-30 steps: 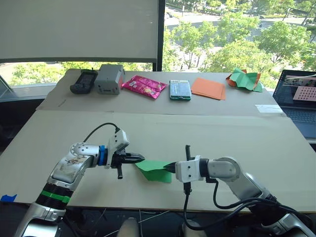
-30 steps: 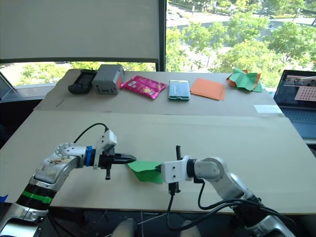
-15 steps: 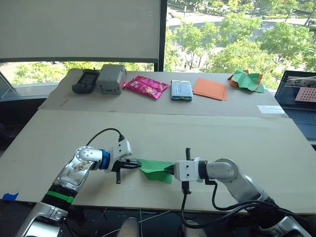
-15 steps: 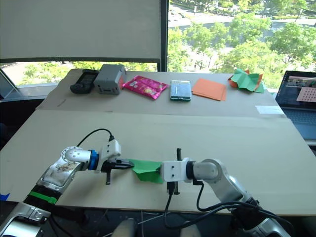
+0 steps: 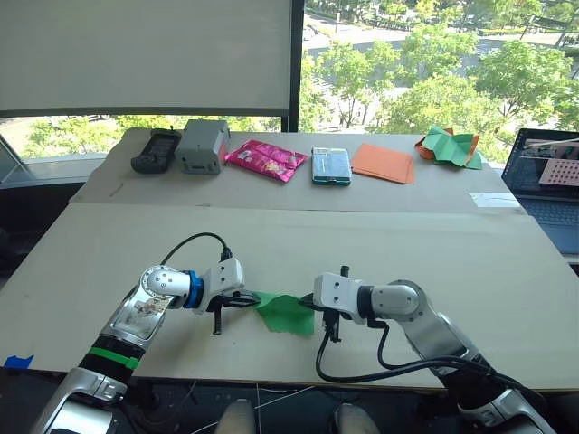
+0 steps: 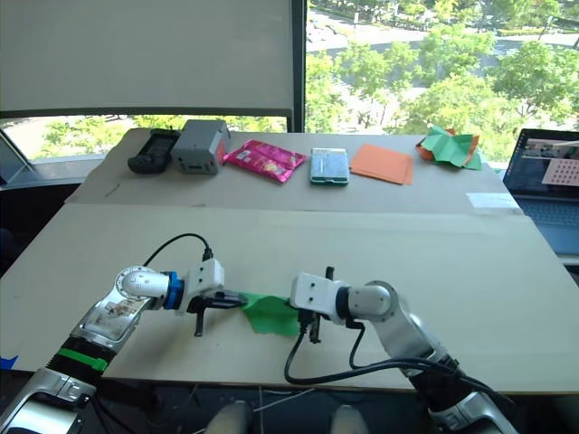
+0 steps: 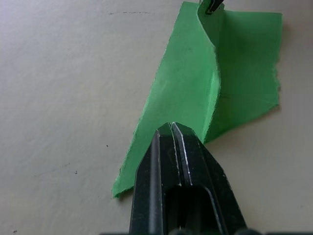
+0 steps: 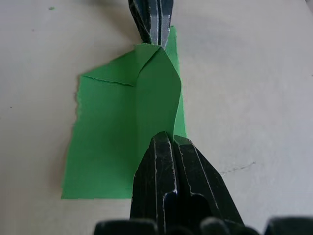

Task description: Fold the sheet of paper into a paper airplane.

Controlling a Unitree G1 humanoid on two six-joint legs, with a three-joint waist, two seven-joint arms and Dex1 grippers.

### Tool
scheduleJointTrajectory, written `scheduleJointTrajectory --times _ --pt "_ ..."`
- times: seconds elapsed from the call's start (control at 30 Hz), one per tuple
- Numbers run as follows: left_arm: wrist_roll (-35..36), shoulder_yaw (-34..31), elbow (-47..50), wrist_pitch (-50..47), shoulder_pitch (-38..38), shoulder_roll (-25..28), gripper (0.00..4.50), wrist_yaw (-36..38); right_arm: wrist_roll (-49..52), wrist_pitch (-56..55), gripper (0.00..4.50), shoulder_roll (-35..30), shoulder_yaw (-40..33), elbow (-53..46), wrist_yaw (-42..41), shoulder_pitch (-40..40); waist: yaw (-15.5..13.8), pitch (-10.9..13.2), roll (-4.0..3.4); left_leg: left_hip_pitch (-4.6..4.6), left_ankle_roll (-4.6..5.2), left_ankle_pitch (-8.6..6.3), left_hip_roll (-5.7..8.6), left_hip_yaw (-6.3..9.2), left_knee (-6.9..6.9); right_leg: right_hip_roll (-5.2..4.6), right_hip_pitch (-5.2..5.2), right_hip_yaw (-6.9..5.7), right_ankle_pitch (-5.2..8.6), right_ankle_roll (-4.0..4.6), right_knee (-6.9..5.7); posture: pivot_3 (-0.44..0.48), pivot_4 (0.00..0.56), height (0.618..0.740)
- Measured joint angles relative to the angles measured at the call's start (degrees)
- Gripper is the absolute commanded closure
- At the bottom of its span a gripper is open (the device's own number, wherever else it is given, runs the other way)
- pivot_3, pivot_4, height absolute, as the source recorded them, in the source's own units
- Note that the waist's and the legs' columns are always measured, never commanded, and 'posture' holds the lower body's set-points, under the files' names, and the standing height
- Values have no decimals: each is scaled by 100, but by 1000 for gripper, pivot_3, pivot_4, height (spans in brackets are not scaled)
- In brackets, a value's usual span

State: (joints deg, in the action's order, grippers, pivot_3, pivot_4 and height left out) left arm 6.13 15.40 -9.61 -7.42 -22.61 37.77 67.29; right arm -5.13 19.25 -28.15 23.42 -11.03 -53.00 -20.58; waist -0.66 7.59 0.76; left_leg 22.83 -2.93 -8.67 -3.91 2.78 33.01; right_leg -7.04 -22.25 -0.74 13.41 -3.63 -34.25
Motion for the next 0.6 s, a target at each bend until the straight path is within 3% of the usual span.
scheduleJointTrajectory --times 0.2,0.43,0.6 --pt "-2 -2 15 1 16 1 4466 -10 190 652 4500 110 -36 45 5 -146 1 -1 -2 0 -2 -1 0 0 0 0 -1 0 0 0 -1 0 150 706" --pt "8 -27 55 -79 32 0 4466 -43 62 687 4500 156 115 234 121 -213 3 -4 -6 0 -1 -1 0 0 0 0 -1 0 0 0 -1 0 150 706" --pt "328 -228 305 -694 29 32 4466 14 -34 681 4500 162 191 272 155 -254 13 -4 -6 3 -1 -1 0 2 0 1 -5 0 0 0 -6 0 150 706"
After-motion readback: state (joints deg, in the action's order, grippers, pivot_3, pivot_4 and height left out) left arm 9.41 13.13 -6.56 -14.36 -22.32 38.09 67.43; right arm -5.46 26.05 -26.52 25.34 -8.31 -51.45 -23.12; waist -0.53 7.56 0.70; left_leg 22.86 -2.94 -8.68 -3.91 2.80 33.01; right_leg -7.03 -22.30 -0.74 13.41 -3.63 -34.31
